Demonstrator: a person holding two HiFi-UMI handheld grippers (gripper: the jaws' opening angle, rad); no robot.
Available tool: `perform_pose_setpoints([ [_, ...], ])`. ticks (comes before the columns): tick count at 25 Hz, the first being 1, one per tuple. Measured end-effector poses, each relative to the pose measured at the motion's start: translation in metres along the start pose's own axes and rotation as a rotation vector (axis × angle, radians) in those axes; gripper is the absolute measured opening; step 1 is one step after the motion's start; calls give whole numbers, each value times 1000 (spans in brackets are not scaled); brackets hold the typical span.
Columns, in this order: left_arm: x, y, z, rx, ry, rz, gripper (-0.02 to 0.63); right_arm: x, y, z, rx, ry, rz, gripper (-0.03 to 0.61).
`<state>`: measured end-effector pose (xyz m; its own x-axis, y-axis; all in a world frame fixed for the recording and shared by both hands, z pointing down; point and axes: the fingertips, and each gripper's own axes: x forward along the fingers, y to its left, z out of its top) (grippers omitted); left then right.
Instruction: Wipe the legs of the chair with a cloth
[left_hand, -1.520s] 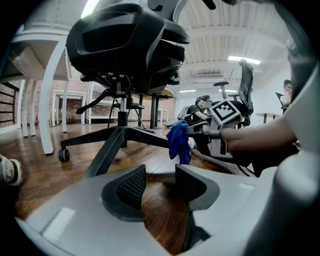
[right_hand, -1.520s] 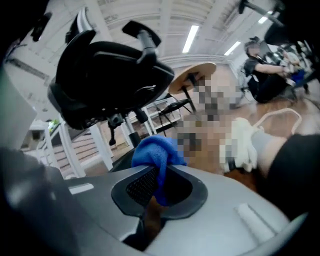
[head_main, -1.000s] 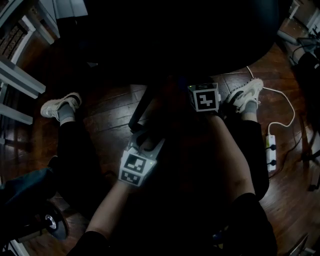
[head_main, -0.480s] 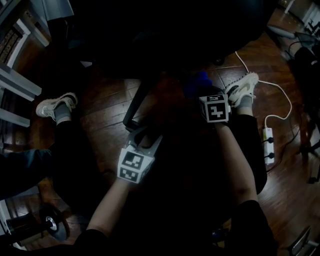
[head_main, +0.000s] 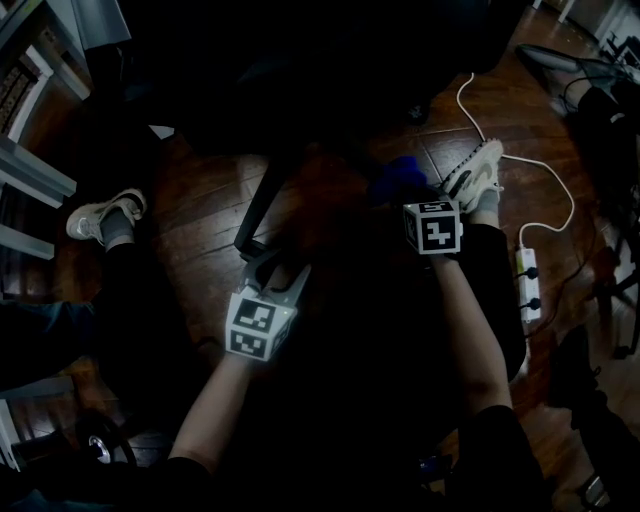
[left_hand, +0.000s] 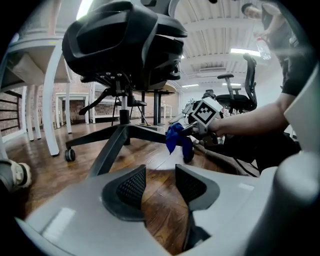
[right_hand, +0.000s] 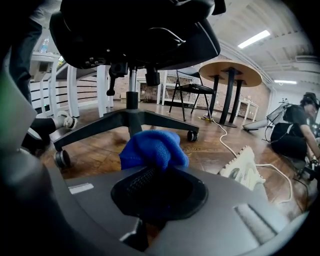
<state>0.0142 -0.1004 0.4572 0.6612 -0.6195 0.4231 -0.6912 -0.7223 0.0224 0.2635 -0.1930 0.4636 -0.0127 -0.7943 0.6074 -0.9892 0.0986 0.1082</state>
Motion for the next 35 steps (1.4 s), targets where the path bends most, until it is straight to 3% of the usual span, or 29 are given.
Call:
perform_pose_setpoints([
  [3, 4, 23, 6, 33, -3, 87, 187, -5, -4, -8, 27, 1, 5, 43],
  [6, 4, 69, 16, 81, 3, 257, 189, -11, -8, -16, 48, -6, 0, 43],
  [8, 10, 103, 16, 125, 61, 357, 189, -14, -9, -20, 64, -17, -1, 43],
  [10, 25, 126, 11, 170, 153, 393, 190, -16, -10, -21, 80, -30, 0, 43],
  [13, 53, 140, -1, 190, 280, 382, 190, -16, -9, -19, 87, -42, -8, 43],
  [16, 69, 141, -26, 161, 401, 349, 185, -15, -8, -19, 85, -36, -12, 43],
  [22, 73, 145, -28, 28, 325, 218, 144, -14, -5, -18, 50, -27, -20, 41],
  [24, 76, 147, -36, -2, 334, 180, 141, -15, 0, -18, 52, -22, -11, 41],
  [28, 69, 169, -34, 65, 352, 188, 143, -20, 27, -17, 51, -19, 55, 41],
  [35, 51, 237, -27, 258, 412, 317, 192, -27, 109, -11, -8, -18, 244, 43],
])
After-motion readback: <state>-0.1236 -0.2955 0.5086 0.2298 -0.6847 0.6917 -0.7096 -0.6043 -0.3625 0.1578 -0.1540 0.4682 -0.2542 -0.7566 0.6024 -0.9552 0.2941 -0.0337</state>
